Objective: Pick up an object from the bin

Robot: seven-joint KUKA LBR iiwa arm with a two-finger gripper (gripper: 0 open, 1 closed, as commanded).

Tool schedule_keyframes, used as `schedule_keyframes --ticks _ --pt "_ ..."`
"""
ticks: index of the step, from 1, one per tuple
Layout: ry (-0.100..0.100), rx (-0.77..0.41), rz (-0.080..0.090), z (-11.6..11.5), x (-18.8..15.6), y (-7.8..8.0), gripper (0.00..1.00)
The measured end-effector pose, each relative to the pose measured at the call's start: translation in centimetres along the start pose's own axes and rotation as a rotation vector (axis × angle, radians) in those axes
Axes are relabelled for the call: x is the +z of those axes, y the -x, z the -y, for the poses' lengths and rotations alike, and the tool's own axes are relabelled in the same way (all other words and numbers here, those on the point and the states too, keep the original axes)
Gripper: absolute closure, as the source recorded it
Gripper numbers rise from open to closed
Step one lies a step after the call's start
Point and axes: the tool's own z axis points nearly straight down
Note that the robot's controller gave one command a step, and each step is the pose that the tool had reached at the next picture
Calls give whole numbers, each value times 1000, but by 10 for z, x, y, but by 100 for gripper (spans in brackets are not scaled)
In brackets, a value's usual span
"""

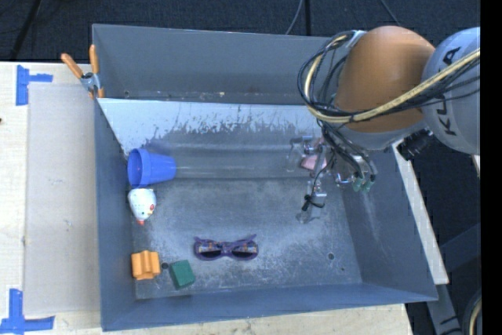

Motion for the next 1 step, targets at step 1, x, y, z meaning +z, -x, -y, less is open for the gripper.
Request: schedule_keyframes --ticks 1 --pt "0 0 7 0 -5 1 0"
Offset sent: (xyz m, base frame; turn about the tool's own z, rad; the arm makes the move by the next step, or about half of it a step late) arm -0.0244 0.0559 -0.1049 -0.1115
